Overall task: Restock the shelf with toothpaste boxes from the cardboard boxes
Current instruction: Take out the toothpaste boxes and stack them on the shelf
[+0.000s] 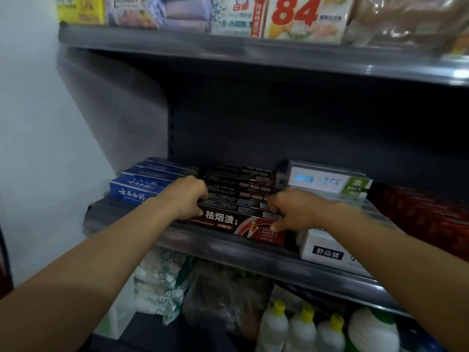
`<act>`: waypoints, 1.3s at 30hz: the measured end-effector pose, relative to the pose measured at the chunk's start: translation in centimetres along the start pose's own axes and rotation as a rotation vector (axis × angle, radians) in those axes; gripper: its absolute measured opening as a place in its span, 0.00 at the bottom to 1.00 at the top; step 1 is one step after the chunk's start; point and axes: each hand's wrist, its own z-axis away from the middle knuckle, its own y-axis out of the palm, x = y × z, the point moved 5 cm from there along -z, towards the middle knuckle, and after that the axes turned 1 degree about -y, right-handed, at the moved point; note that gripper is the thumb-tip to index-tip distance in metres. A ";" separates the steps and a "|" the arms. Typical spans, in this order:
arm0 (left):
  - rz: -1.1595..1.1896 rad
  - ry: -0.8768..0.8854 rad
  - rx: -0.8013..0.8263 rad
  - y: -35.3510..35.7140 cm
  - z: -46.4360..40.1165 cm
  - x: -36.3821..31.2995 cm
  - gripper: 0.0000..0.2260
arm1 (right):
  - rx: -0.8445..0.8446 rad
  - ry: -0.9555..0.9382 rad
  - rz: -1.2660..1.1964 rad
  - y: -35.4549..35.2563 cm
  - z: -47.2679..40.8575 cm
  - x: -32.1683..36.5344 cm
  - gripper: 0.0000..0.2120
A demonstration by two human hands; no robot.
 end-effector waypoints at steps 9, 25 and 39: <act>-0.003 -0.009 -0.003 0.6 -2.4 0.7 0.16 | -0.019 0.034 -0.019 -0.1 -2.0 -0.8 0.15; 0.221 -0.060 0.100 0.6 -5.9 2.3 0.23 | 0.104 0.070 -0.217 -0.1 -4.7 -2.5 0.20; 0.328 -0.115 0.090 1.0 -15.9 4.5 0.15 | -0.031 0.250 -0.142 -0.2 -14.5 -7.5 0.12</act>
